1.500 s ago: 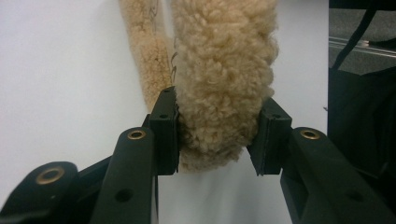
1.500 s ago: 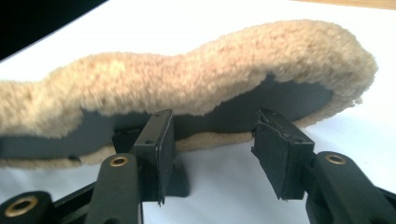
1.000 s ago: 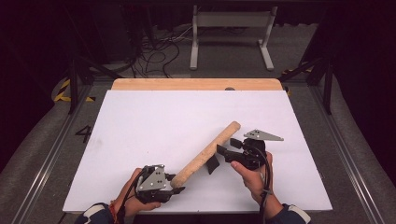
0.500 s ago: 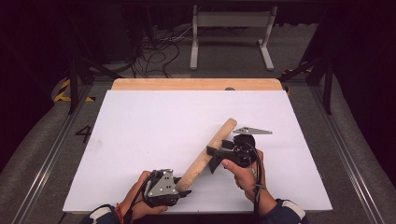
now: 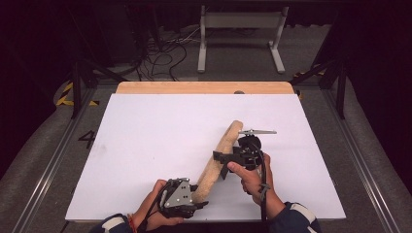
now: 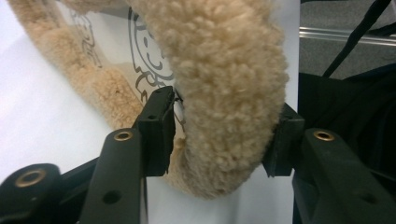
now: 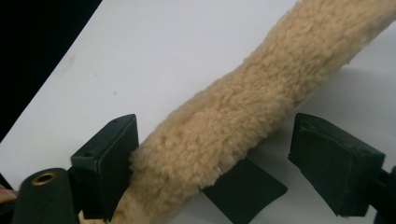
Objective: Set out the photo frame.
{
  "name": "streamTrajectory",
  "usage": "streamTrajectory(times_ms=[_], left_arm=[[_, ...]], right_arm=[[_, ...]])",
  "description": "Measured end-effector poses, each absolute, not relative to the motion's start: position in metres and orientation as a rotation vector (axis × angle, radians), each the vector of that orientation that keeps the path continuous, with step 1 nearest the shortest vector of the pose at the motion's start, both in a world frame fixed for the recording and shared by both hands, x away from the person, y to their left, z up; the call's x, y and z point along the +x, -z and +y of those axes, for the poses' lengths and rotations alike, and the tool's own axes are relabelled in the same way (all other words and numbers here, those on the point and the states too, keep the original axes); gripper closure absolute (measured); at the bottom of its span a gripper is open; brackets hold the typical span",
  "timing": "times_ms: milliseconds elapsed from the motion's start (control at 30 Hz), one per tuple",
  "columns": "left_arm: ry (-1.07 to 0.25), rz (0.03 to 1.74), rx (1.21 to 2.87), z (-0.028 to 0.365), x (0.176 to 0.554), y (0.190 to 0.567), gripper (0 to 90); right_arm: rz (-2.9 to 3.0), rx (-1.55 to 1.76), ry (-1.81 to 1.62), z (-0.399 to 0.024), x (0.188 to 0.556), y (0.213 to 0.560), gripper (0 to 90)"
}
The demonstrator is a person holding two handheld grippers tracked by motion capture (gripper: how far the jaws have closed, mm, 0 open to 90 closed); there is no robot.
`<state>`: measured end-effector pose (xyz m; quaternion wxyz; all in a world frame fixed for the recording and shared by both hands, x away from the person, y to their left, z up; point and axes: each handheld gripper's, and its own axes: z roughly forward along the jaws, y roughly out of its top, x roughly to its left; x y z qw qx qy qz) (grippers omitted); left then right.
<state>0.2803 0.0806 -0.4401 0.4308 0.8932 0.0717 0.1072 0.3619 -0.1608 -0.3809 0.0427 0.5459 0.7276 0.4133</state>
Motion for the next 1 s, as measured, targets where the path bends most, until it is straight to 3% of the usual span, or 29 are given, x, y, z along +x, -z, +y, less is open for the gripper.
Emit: streamTrajectory(times_ms=[367,433,500,600,767,1000], left_arm=[[-0.191,0.208,2.218,0.071,0.285,0.441,41.4],[-0.112,0.185,2.231,0.073,0.283,0.439,38.0],[-0.112,0.164,2.25,0.077,0.28,0.437,30.2],[-0.09,0.178,2.244,0.087,0.279,0.435,27.8],[-0.151,0.282,2.258,0.127,0.282,0.435,24.9],[-0.271,0.454,2.301,0.178,0.289,0.447,21.8]], right_arm=[[2.398,1.779,-1.18,-0.147,0.382,0.39,24.6],[2.45,1.728,-1.157,-0.147,0.385,0.387,27.9],[2.494,1.697,-1.144,-0.148,0.388,0.385,30.3],[2.539,1.651,-1.114,-0.149,0.389,0.382,34.9],[2.603,1.524,-1.058,-0.148,0.392,0.374,43.1],[2.662,1.427,-0.991,-0.147,0.399,0.368,47.1]])
